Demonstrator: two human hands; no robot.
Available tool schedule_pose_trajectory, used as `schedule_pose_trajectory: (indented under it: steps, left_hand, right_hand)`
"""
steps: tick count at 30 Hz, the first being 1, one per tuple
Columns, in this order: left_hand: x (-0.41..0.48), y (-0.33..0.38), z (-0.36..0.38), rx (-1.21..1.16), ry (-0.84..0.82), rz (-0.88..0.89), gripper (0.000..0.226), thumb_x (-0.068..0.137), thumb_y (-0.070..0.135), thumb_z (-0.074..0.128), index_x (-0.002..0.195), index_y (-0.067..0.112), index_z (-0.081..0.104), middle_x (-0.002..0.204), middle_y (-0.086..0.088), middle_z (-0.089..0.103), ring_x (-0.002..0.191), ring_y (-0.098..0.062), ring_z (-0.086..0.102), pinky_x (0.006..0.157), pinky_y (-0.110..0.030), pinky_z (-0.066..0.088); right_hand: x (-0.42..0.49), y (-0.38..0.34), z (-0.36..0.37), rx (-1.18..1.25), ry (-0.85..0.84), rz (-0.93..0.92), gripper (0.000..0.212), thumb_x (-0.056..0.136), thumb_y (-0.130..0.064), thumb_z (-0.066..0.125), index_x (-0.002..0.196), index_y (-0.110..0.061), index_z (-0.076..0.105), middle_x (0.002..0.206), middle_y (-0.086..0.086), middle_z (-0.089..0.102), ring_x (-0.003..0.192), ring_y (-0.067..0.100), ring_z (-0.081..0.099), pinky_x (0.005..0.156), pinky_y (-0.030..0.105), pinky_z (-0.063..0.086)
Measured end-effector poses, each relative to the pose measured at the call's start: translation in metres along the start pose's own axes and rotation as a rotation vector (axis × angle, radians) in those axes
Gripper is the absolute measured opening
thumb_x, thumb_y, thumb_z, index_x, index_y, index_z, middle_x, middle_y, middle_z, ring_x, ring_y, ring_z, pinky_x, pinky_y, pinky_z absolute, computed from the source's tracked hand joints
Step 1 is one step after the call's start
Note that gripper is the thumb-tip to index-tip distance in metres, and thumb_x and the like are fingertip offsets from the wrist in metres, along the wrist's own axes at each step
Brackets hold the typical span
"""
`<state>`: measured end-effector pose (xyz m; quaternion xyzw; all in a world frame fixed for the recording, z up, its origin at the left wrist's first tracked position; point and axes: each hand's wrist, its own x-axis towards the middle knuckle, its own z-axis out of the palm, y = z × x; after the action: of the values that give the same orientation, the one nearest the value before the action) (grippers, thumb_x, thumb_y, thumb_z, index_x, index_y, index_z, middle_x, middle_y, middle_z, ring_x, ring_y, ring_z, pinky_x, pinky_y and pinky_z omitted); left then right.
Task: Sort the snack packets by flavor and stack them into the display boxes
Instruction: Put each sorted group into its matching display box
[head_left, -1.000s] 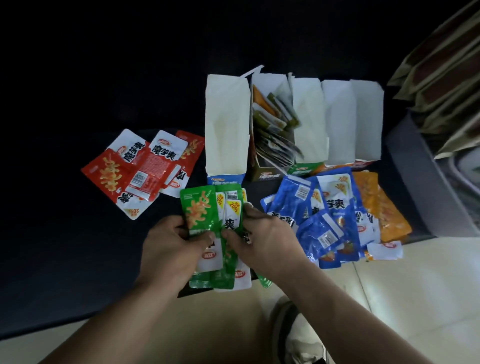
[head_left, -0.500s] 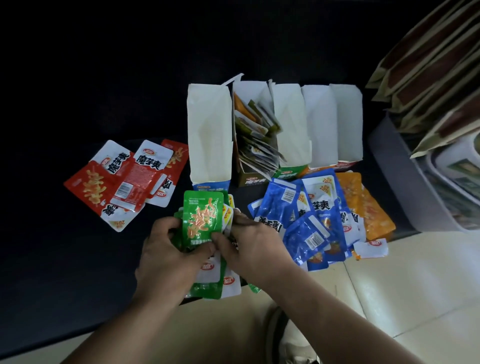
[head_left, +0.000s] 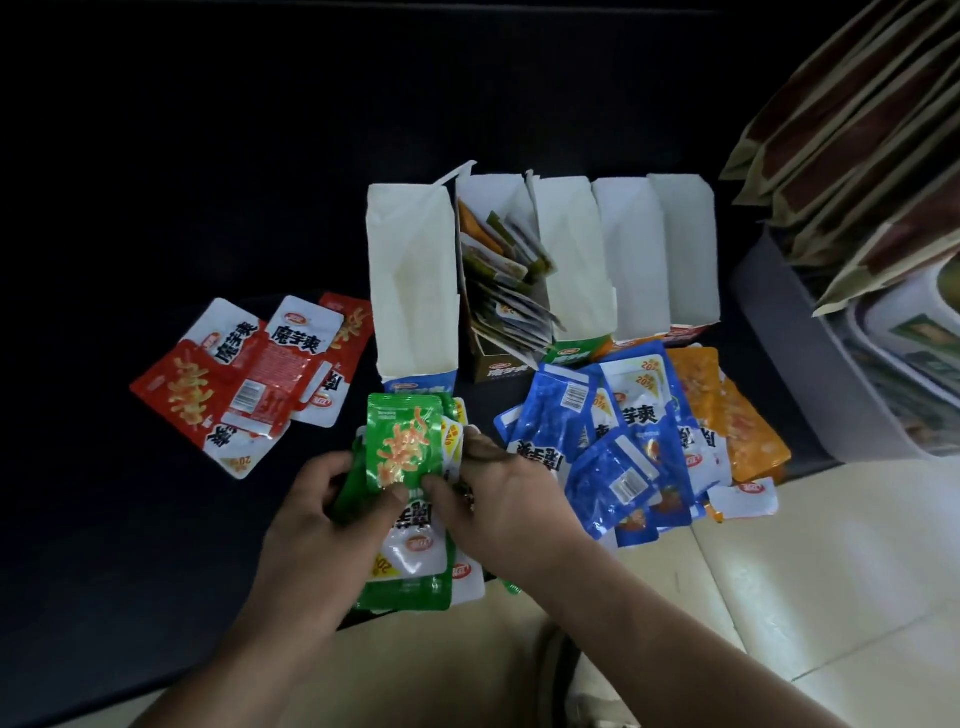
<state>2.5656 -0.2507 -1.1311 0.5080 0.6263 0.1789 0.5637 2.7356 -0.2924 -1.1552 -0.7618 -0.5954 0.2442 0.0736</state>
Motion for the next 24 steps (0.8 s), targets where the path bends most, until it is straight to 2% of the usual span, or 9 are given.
schedule_pose_trajectory:
  steps: [2, 5, 8, 12, 15, 18, 21, 23, 24]
  left_hand:
    - [-0.001, -0.001, 0.0, -0.012, 0.017, 0.004, 0.034, 0.084, 0.035, 0.083, 0.109, 0.045, 0.063, 0.092, 0.016, 0.074, 0.079, 0.004, 0.069, 0.065, -0.023, 0.047]
    - [0.0, -0.003, 0.001, -0.047, -0.014, -0.011, 0.033, 0.086, 0.038, 0.081, 0.11, 0.05, 0.061, 0.09, 0.032, 0.071, 0.077, 0.01, 0.067, 0.066, -0.026, 0.049]
    - [-0.003, -0.004, 0.003, -0.03, -0.054, 0.018, 0.032, 0.092, 0.042, 0.073, 0.118, 0.053, 0.056, 0.089, 0.04, 0.065, 0.076, 0.017, 0.063, 0.061, -0.02, 0.046]
    - [-0.005, -0.004, 0.004, 0.028, -0.094, 0.046, 0.039, 0.099, 0.041, 0.064, 0.132, 0.054, 0.048, 0.092, 0.036, 0.068, 0.078, 0.017, 0.063, 0.053, -0.009, 0.045]
    - [-0.005, -0.001, 0.005, 0.089, -0.122, 0.064, 0.045, 0.101, 0.039, 0.06, 0.136, 0.06, 0.042, 0.096, 0.027, 0.071, 0.079, 0.014, 0.065, 0.055, -0.011, 0.047]
    - [-0.008, 0.005, 0.01, 0.13, -0.158, 0.101, 0.048, 0.101, 0.035, 0.061, 0.131, 0.066, 0.04, 0.096, 0.036, 0.068, 0.082, 0.01, 0.068, 0.067, -0.022, 0.054]
    - [-0.005, 0.008, 0.009, 0.177, -0.166, 0.119, 0.06, 0.097, 0.033, 0.068, 0.14, 0.063, 0.039, 0.097, 0.034, 0.07, 0.081, 0.007, 0.069, 0.075, -0.032, 0.059]
    - [-0.002, 0.01, 0.003, 0.176, -0.148, 0.095, 0.063, 0.093, 0.032, 0.073, 0.142, 0.059, 0.043, 0.096, 0.032, 0.071, 0.08, 0.007, 0.07, 0.076, -0.033, 0.059]
    - [-0.003, 0.012, 0.0, 0.179, -0.142, 0.088, 0.063, 0.092, 0.031, 0.074, 0.142, 0.056, 0.046, 0.096, 0.032, 0.071, 0.081, 0.007, 0.069, 0.076, -0.031, 0.058]
  right_hand:
    - [0.0, 0.0, 0.001, 0.005, 0.015, -0.011, 0.074, 0.088, -0.066, 0.015, 0.124, -0.023, 0.063, 0.118, 0.0, 0.065, 0.096, 0.029, 0.069, 0.082, 0.043, 0.057]
    - [-0.001, 0.002, 0.001, 0.031, 0.075, -0.037, 0.069, 0.092, -0.062, 0.024, 0.12, -0.016, 0.068, 0.123, 0.005, 0.068, 0.097, 0.03, 0.071, 0.08, 0.043, 0.059]
    - [0.0, 0.001, 0.002, 0.016, 0.065, -0.035, 0.069, 0.093, -0.062, 0.025, 0.119, -0.016, 0.069, 0.125, 0.003, 0.067, 0.097, 0.028, 0.071, 0.079, 0.041, 0.059]
    - [0.001, 0.001, 0.001, -0.004, 0.07, -0.031, 0.068, 0.095, -0.062, 0.023, 0.121, -0.015, 0.065, 0.121, 0.001, 0.067, 0.095, 0.027, 0.071, 0.078, 0.038, 0.057]
    - [0.0, 0.0, 0.002, 0.007, 0.085, -0.024, 0.064, 0.096, -0.057, 0.021, 0.119, -0.015, 0.064, 0.12, 0.001, 0.067, 0.091, 0.028, 0.07, 0.072, 0.037, 0.053]
    - [0.001, 0.0, 0.004, -0.012, 0.104, -0.04, 0.074, 0.092, -0.057, 0.007, 0.11, -0.013, 0.064, 0.11, 0.004, 0.066, 0.08, 0.031, 0.069, 0.064, 0.04, 0.053]
    - [-0.001, 0.003, 0.009, 0.009, 0.175, -0.055, 0.061, 0.096, -0.049, 0.018, 0.095, -0.012, 0.067, 0.096, 0.004, 0.064, 0.067, 0.03, 0.067, 0.054, 0.034, 0.046]
    - [-0.003, 0.003, 0.009, 0.008, 0.209, -0.075, 0.056, 0.097, -0.047, 0.027, 0.086, -0.011, 0.069, 0.093, 0.004, 0.062, 0.061, 0.029, 0.065, 0.052, 0.03, 0.041]
    - [-0.004, 0.002, 0.007, 0.02, 0.183, -0.077, 0.059, 0.096, -0.05, 0.026, 0.088, -0.011, 0.07, 0.096, 0.004, 0.061, 0.065, 0.03, 0.066, 0.054, 0.032, 0.045]
